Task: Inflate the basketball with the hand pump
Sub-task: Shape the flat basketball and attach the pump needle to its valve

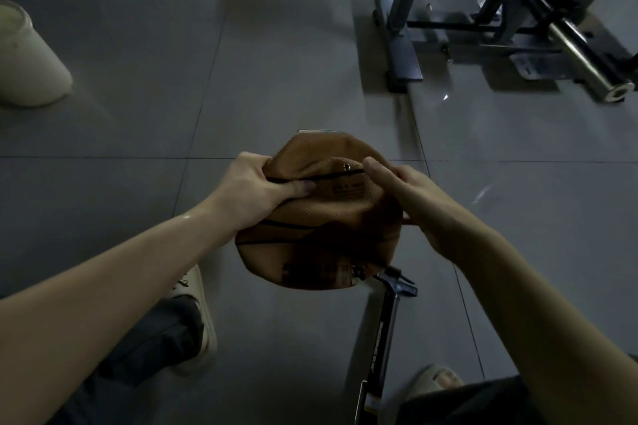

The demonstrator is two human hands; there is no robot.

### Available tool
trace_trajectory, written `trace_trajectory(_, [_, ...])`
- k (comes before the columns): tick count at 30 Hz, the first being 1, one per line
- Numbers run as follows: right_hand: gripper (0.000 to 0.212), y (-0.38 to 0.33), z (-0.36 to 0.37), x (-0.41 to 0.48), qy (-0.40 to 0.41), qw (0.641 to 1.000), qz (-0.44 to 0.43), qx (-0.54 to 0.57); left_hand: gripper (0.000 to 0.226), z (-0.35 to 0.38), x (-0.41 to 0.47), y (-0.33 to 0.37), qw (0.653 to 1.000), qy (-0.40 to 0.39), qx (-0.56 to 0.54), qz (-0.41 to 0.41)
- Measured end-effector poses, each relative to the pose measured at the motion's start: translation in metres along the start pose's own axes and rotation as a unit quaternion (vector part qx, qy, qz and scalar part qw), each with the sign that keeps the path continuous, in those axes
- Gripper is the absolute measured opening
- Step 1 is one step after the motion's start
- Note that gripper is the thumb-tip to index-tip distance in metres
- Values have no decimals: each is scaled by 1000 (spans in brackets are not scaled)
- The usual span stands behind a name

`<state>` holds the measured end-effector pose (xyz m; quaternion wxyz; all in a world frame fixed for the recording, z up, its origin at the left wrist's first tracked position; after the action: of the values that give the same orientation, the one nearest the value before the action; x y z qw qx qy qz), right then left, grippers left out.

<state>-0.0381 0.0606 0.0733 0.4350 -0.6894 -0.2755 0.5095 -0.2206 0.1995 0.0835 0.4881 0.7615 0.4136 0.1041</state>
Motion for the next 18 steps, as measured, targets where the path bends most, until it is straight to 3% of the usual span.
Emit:
trace_trajectory(3, [93,-13,0,0,110,986,-83,-94,23,3,-1,8,997,18,63,45])
trace_trajectory(5, [67,-29,0,-6,170,926,-230,-244,21,6,-3,10,991,33,110,67])
trace_trajectory(7, [33,-39,11,-14,153,871,-319,-341,22,7,-3,11,987,46,137,74])
trace_trajectory(10, [20,-34,23,-14,112,843,-338,-403,33,7,-5,11,984,64,150,66])
trace_trajectory(18, [21,-25,29,-7,184,818,-351,-417,40,10,-14,17,972,103,192,89])
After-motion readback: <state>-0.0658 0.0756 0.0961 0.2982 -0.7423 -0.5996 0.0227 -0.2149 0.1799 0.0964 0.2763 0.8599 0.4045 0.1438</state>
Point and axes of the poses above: each hand's wrist, its own x-axis towards the middle knuckle, its own z-axis out of the palm, y = z × x, the point moved 5 cm from there along x, towards the middle knuckle, and after that the axes turned 12 degrees about x, right-handed, at the moved point
